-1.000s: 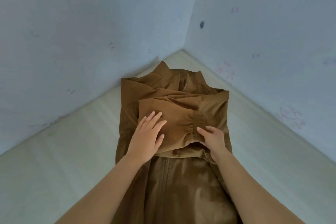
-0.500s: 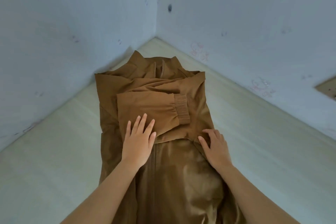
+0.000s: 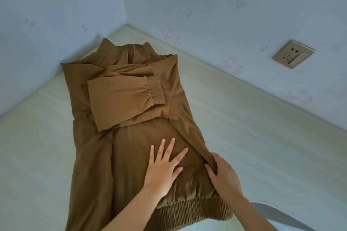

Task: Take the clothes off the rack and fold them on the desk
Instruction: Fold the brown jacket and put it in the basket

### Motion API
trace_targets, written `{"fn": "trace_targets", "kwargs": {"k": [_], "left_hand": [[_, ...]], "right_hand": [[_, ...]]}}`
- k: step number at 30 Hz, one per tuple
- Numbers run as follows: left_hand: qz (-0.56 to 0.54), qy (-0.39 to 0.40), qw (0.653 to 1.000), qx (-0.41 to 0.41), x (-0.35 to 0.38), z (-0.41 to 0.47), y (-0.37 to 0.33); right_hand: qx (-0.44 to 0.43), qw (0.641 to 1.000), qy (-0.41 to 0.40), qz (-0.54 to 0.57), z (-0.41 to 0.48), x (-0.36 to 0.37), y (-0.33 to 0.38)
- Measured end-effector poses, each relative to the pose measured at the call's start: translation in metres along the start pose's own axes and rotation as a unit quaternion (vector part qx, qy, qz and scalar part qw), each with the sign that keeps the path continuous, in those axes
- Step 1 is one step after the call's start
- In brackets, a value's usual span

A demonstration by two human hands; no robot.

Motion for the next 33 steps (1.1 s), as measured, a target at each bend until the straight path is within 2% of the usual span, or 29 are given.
{"fn": "trace_targets", "kwargs": {"k": [5, 6, 8, 9, 10, 11, 13, 14, 16, 18, 20, 22, 24, 25, 26, 28, 30, 31, 33], "left_hand": [[-0.05, 0.046, 0.997, -0.039, -0.004, 0.035, -0.028], [-0.071, 0.061, 0.995, -0.045, -0.006, 0.044, -0.03], [-0.149, 0.101, 0.981, -0.076, -0.017, 0.059, -0.034], [-0.21, 0.116, 0.965, -0.104, -0.027, 0.063, -0.036], [-0.306, 0.122, 0.932, -0.153, -0.038, 0.065, -0.036], [-0.412, 0.113, 0.881, -0.202, -0.046, 0.065, -0.033], [-0.56, 0.064, 0.78, -0.272, -0.056, 0.064, -0.026], [-0.584, 0.034, 0.756, -0.294, -0.059, 0.065, -0.022], [-0.596, 0.005, 0.737, -0.318, -0.056, 0.068, -0.018], [-0.616, -0.028, 0.73, -0.295, -0.06, 0.077, -0.022], [-0.609, -0.088, 0.749, -0.245, -0.066, 0.09, -0.024], [-0.502, -0.148, 0.83, -0.191, -0.065, 0.098, -0.02], [-0.323, -0.14, 0.922, -0.164, -0.05, 0.097, -0.01], [-0.23, -0.118, 0.952, -0.161, -0.042, 0.094, -0.006], [-0.155, -0.109, 0.969, -0.161, -0.034, 0.089, -0.001], [-0.096, -0.134, 0.977, -0.135, -0.033, 0.079, 0.001], [-0.098, -0.159, 0.976, -0.112, -0.042, 0.067, 0.003], [-0.099, -0.169, 0.975, -0.108, -0.046, 0.06, 0.006], [-0.071, -0.194, 0.974, -0.094, -0.053, 0.032, 0.018]], "right_hand": [[-0.023, 0.993, -0.089, 0.077, 0.01, -0.047, 0.025], [-0.044, 0.992, -0.085, 0.079, 0.008, -0.051, 0.029], [-0.083, 0.995, 0.011, 0.052, -0.005, -0.044, 0.028], [-0.097, 0.991, 0.089, 0.028, -0.016, -0.032, 0.021], [-0.117, 0.981, 0.158, 0.001, -0.028, -0.018, 0.012], [-0.142, 0.969, 0.199, -0.032, -0.039, -0.006, 0.004], [-0.178, 0.967, 0.172, -0.057, -0.051, 0.007, -0.009], [-0.185, 0.972, 0.134, -0.053, -0.053, 0.007, -0.012], [-0.195, 0.976, 0.077, -0.054, -0.054, 0.002, -0.016], [-0.212, 0.972, 0.079, -0.058, -0.056, -0.001, -0.021], [-0.224, 0.967, 0.116, -0.029, -0.056, -0.003, -0.022], [-0.234, 0.964, 0.128, 0.009, -0.054, -0.005, -0.023], [-0.268, 0.956, 0.123, 0.01, -0.049, -0.006, -0.027], [-0.283, 0.951, 0.125, 0.009, -0.045, -0.007, -0.029], [-0.291, 0.947, 0.132, 0.012, -0.04, -0.009, -0.03], [-0.295, 0.95, 0.095, 0.022, -0.021, -0.017, -0.028], [-0.313, 0.95, 0.003, 0.002, 0.001, -0.023, -0.024], [-0.312, 0.949, -0.014, -0.038, 0.013, -0.025, -0.024], [-0.323, 0.935, 0.004, -0.145, 0.033, -0.022, -0.025]]}}
Point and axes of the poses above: each hand's wrist, its own z-axis towards the middle knuckle, its own x-axis out of the palm, y = z × x, the point moved 2 cm from there along z, towards the middle knuckle, and after that the axes turned 3 degrees about -y, right-handed, at the moved point
